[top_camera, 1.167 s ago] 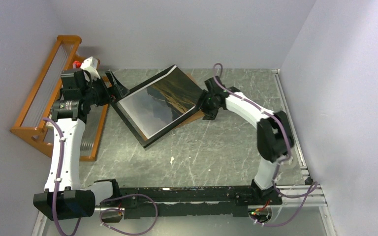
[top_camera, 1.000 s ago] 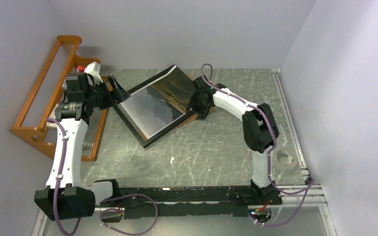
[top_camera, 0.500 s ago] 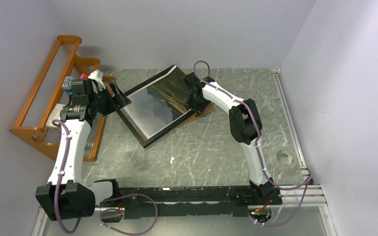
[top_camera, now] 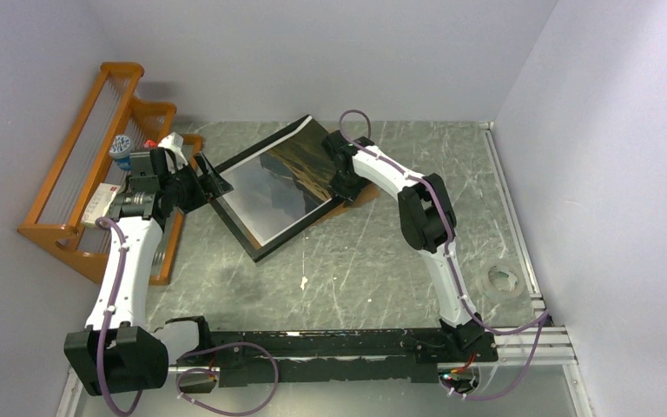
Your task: Put the photo into the frame
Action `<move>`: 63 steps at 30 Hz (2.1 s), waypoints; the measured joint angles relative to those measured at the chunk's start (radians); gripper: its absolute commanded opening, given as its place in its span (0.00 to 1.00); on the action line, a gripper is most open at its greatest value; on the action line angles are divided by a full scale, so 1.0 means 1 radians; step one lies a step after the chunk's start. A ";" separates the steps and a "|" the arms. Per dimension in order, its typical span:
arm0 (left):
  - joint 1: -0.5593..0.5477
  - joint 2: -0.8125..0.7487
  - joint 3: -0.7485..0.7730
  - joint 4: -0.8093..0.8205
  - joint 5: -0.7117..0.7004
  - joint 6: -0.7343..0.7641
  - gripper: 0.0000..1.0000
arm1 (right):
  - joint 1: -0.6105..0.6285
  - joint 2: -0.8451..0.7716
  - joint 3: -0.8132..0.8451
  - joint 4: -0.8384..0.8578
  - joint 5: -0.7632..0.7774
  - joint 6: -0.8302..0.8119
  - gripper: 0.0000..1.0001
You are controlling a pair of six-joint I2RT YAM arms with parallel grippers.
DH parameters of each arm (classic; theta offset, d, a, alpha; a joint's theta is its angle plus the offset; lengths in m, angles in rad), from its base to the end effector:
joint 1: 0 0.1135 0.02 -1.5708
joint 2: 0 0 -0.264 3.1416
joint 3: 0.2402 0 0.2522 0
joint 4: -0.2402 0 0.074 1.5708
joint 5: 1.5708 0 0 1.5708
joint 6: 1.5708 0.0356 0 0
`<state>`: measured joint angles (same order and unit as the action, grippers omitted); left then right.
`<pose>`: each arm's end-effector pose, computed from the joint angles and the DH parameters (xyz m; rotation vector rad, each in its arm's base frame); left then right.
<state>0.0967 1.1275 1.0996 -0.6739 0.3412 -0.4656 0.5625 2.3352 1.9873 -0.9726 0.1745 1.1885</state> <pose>0.2355 0.0109 0.3357 -0.4581 2.2441 -0.5810 0.4097 0.2510 0.1713 0.9061 2.6980 0.1154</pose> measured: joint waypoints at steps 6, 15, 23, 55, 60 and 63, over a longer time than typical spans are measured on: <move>0.000 -0.005 -0.029 -0.002 0.001 0.000 0.81 | -0.002 0.000 0.000 -0.010 0.008 0.053 0.15; 0.000 -0.011 -0.108 -0.003 0.002 -0.031 0.81 | -0.005 -0.111 -0.093 -0.021 0.028 0.054 0.09; 0.000 -0.014 -0.214 0.019 0.019 -0.104 0.81 | -0.003 -0.274 -0.133 -0.013 0.121 0.027 0.02; 0.000 0.112 -0.452 0.465 0.208 -0.338 0.54 | -0.092 -0.575 -0.482 0.172 -0.131 0.027 0.00; 0.001 0.153 -0.452 0.526 0.265 -0.373 0.06 | -0.111 -0.607 -0.544 0.190 -0.188 0.027 0.03; 0.000 0.156 -0.449 0.537 0.278 -0.377 0.03 | -0.126 -0.627 -0.579 0.225 -0.220 0.007 0.16</move>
<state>0.0967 1.2839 0.6506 -0.1364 0.6189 -0.8421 0.4370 1.7081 1.4086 -0.7479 -0.0452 1.1957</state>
